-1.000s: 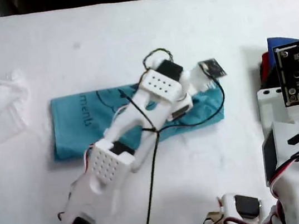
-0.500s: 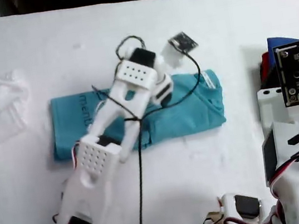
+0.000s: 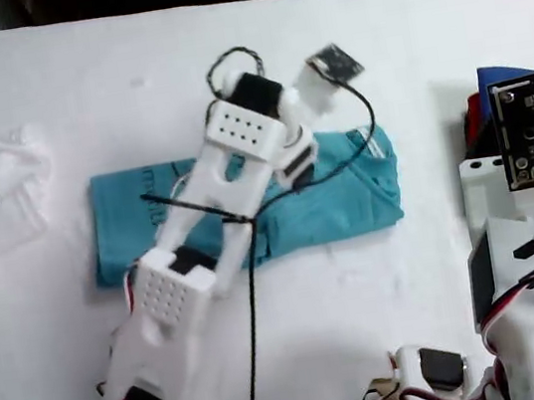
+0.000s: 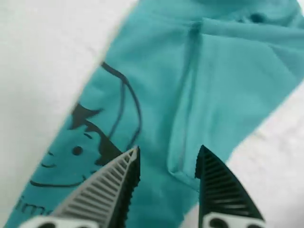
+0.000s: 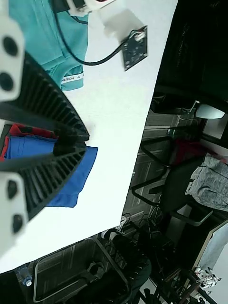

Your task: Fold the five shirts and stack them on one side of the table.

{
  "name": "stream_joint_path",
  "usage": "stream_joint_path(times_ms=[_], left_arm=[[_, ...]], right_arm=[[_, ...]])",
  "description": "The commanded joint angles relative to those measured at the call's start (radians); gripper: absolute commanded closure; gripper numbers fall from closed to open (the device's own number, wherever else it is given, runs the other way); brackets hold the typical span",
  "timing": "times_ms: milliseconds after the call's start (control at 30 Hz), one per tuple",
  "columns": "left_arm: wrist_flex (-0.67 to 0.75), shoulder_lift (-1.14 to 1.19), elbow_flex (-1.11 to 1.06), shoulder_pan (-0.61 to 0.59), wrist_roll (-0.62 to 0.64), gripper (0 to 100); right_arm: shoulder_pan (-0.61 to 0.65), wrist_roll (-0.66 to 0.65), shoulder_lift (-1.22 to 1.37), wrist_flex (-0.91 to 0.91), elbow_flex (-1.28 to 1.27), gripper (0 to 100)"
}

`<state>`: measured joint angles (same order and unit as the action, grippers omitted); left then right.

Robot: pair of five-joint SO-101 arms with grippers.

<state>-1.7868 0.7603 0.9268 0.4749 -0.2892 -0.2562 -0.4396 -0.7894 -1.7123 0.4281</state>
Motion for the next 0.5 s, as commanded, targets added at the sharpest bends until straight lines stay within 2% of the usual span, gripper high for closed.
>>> stream_joint_path(times_ms=[0, 300, 467], left_arm=[[0.02, -0.116, -0.158, 0.022, 0.011, 79], [0.273, -0.117, -0.511, -0.038, 0.011, 80], [0.209, -0.157, -0.476, -0.044, 0.023, 80]], right_arm=[[-0.005, -0.008, 0.002, 0.015, 0.002, 98.1], [-0.002, -0.008, 0.004, 0.015, 0.002, 98.1], [-0.004, -0.017, 0.004, 0.015, 0.002, 98.1]])
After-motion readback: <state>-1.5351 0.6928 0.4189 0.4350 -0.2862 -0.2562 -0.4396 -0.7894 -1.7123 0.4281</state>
